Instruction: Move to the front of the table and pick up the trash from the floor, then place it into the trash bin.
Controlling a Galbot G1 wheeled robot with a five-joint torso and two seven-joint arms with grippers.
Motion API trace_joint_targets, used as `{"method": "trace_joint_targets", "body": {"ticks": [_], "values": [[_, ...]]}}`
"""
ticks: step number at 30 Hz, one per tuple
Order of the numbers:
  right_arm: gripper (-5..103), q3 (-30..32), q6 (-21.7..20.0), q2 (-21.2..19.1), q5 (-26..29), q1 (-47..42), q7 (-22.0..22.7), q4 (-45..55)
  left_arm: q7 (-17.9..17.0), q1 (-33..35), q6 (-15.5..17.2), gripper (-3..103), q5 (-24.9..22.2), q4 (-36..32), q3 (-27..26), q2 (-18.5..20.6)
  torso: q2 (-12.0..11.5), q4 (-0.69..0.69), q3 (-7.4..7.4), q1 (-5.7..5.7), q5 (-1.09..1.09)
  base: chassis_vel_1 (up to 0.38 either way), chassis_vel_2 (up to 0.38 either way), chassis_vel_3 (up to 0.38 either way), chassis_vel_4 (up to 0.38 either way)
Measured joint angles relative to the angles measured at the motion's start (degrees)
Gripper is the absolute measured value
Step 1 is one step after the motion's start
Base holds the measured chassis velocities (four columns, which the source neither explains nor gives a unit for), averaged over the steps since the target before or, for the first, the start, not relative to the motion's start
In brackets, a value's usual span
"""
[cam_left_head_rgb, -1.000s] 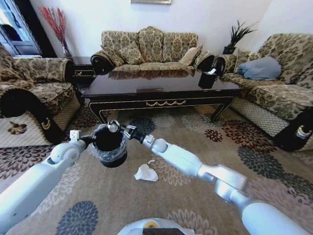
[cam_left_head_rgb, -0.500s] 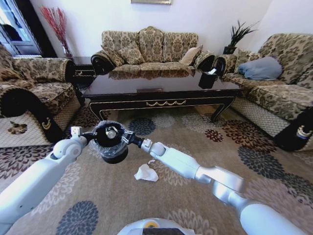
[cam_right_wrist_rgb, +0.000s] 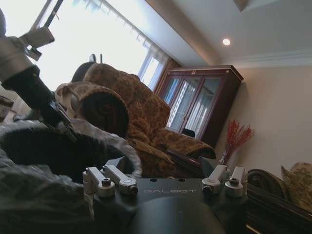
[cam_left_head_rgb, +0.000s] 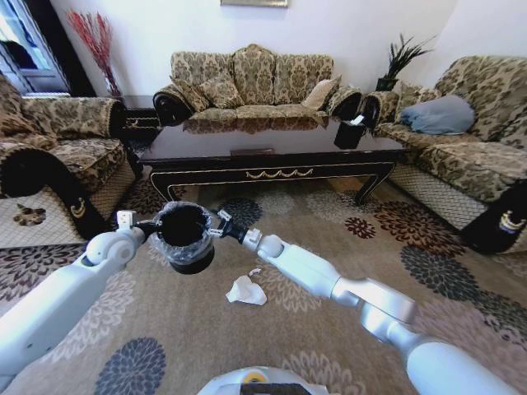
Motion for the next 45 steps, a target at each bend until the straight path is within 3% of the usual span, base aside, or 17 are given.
{"method": "trace_joint_targets", "body": {"ticks": [2,3,5,7,11,13,14,15,18,21,26,31,45], "values": [[91,0.58,-3.18,-3.17,0.32,0.66,-1.83,0.32,0.38,2.78,-0.01,4,0.21,-0.68,-2.48,0.82,0.00,0.02,0.00,0.00,0.01,0.000,0.000,0.000,0.000],[91,0.58,-3.18,-3.17,0.32,0.66,-1.83,0.32,0.38,2.78,-0.01,4,0.21,-0.68,-2.48,0.82,0.00,0.02,0.00,0.00,0.01,0.000,0.000,0.000,0.000],[99,0.63,-6.08,-6.62,0.76,1.17,-5.91,-1.18,0.84,6.31,-0.16,4,0.63,-1.56,-5.66,1.61,0.00,-0.01,0.00,0.00,-0.02,0.000,0.000,0.000,0.000],[100,1.21,-6.39,-7.58,0.09,1.14,-9.69,-4.77,1.60,10.16,-0.49,4,1.18,-2.75,-9.10,2.42,0.00,-0.05,0.00,0.00,0.00,0.000,0.000,0.000,0.000],[100,2.67,-5.28,-6.61,-1.31,0.26,-12.79,-11.31,2.41,15.73,-0.73,4,1.32,-5.02,-14.79,3.56,0.00,-0.01,0.00,0.00,0.01,0.000,0.000,0.000,0.000],[100,3.57,-3.47,-5.50,-1.35,-0.14,-16.87,-16.81,2.40,18.17,-0.71,4,0.65,-6.50,-18.14,4.15,0.00,0.03,0.00,0.00,0.00,0.000,0.000,0.000,0.000],[100,3.57,-3.47,-5.50,-1.35,-0.14,-16.87,-16.81,2.40,18.17,-0.71,4,0.65,-6.50,-18.14,4.15,0.00,0.03,0.00,0.00,0.00,0.000,0.000,0.000,0.000],[100,4.07,-2.30,-4.97,-1.74,-0.29,-20.23,-20.04,2.30,19.16,-0.63,4,0.08,-7.23,-19.71,4.47,0.00,0.04,0.00,0.00,0.00,0.000,0.000,0.000,0.000],[100,6.34,0.04,-3.51,-5.05,-1.05,-26.80,-27.21,1.40,20.90,-0.08,4,-1.59,-9.00,-22.75,5.20,0.00,0.00,-0.01,0.00,0.01,0.000,0.000,0.000,0.000],[100,9.03,1.24,-2.18,-8.32,-1.65,-28.82,-32.23,0.76,21.82,0.35,4,-2.67,-10.08,-24.13,5.55,0.00,-0.05,0.00,0.00,0.01,0.000,0.000,0.000,0.000],[100,13.75,2.13,-1.27,-12.47,-2.75,-27.64,-40.14,0.26,22.44,0.59,4,-3.21,-10.84,-24.98,6.67,0.00,0.02,0.00,0.00,0.00,0.000,0.000,0.000,0.000],[100,15.83,2.22,-2.40,-14.09,-4.33,-25.41,-42.99,0.14,21.05,0.59,4,-3.34,-10.69,-23.90,6.99,0.00,-0.02,-0.01,0.00,0.00,0.000,0.000,0.000,0.000],[100,18.93,6.03,-9.12,-16.79,-9.73,-23.10,-41.68,0.17,21.57,0.74,4,-2.92,-11.60,-25.51,4.50,0.00,0.02,0.00,0.00,0.00,0.000,0.000,0.000,0.000]]}}
